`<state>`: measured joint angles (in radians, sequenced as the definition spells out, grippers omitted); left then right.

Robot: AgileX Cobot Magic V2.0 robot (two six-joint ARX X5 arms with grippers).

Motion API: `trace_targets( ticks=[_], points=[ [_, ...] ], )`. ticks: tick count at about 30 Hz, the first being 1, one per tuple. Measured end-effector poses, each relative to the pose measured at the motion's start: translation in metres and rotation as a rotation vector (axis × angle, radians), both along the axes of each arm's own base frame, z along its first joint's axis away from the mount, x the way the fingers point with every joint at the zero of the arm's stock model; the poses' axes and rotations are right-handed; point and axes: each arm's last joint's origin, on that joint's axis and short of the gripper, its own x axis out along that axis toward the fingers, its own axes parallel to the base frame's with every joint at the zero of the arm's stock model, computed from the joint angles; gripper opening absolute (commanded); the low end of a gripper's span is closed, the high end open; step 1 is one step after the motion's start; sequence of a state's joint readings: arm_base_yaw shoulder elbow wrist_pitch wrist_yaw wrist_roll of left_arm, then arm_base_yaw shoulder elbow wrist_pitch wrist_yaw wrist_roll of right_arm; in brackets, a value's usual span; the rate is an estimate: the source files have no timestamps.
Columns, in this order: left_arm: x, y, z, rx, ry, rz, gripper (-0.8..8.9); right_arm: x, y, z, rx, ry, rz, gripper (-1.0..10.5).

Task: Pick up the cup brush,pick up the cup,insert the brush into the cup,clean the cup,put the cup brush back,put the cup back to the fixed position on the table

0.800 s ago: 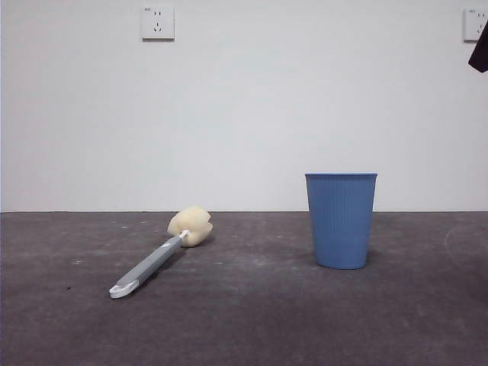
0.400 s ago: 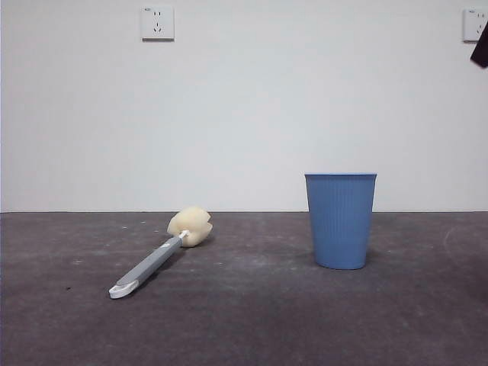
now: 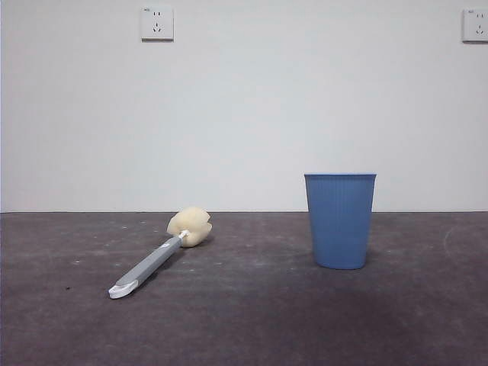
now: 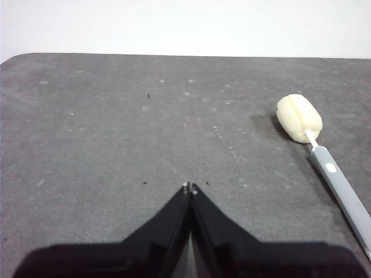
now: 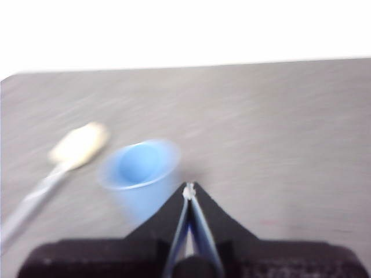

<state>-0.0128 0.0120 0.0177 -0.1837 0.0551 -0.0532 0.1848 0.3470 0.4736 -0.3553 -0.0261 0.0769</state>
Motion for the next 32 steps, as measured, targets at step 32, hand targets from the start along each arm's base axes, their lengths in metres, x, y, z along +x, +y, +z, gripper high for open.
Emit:
trace_targets(
  ticks=[32],
  points=[
    [0.000, 0.000, 0.000, 0.000, 0.000, 0.000, -0.03, -0.007, -0.020, -0.108, 0.063, 0.010, -0.221, 0.0]
  ],
)
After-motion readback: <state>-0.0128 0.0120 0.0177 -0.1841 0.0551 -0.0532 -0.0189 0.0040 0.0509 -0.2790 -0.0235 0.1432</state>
